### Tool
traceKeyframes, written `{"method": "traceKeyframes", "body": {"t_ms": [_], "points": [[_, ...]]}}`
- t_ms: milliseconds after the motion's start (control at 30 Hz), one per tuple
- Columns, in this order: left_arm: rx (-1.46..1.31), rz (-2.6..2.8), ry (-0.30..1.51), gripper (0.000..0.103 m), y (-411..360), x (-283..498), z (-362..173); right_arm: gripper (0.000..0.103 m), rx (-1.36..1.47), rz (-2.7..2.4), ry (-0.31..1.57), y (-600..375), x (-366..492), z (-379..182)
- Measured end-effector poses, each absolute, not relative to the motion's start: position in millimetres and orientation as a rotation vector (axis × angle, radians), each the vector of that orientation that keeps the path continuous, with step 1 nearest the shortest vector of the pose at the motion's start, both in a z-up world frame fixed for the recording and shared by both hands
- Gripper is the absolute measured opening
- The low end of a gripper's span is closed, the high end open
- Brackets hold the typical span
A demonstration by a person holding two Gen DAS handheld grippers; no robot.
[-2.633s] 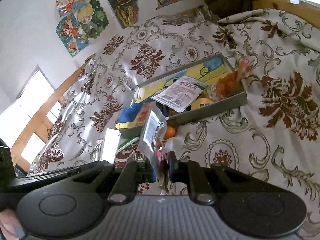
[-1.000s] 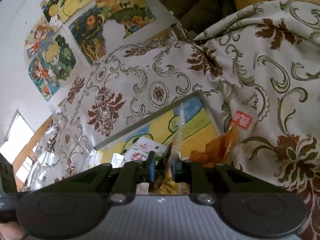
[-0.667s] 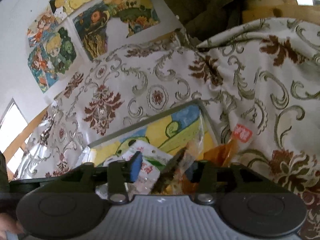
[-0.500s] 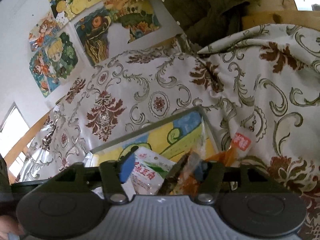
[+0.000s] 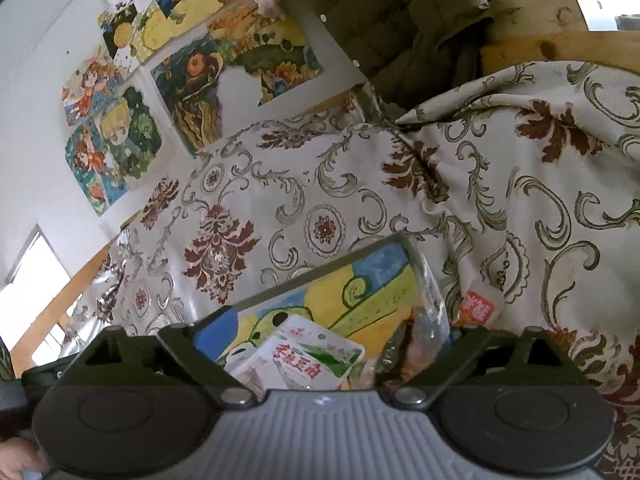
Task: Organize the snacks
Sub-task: 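Open both tools to drop the foil packet and clear bag into the tray, then lift both tools up and away from the tray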
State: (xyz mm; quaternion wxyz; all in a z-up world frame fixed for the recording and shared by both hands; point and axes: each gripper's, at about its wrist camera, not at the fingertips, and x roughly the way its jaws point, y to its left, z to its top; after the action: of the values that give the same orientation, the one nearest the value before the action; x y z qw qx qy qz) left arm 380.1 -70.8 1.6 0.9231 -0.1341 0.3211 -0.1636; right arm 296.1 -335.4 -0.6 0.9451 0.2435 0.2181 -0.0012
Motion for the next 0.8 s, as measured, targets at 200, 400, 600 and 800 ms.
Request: {"method": "traceKeyframes", "body": {"t_ms": [200, 400, 600, 800], "points": [[-0.257, -0.320, 0.638, 0.094, -69.2, 373.7, 11.2, 0.100, 0.504, 0.010, 0.450, -336.6, 295.6, 2.8], [-0.239, -0.302, 0.618, 0.095, -65.5, 366.1, 20.0, 0.103, 0.482, -0.012, 0.431, -335.2, 289.5, 10.1], [-0.234, -0.267, 0.598, 0.101, -59.5, 352.7, 32.4, 0.103, 0.450, -0.009, 0.414, -330.7, 277.5, 22.8], [-0.190, -0.251, 0.570, 0.102, -56.4, 338.7, 48.1, 0.103, 0.398, 0.017, 0.394, -322.1, 268.8, 34.0]]}}
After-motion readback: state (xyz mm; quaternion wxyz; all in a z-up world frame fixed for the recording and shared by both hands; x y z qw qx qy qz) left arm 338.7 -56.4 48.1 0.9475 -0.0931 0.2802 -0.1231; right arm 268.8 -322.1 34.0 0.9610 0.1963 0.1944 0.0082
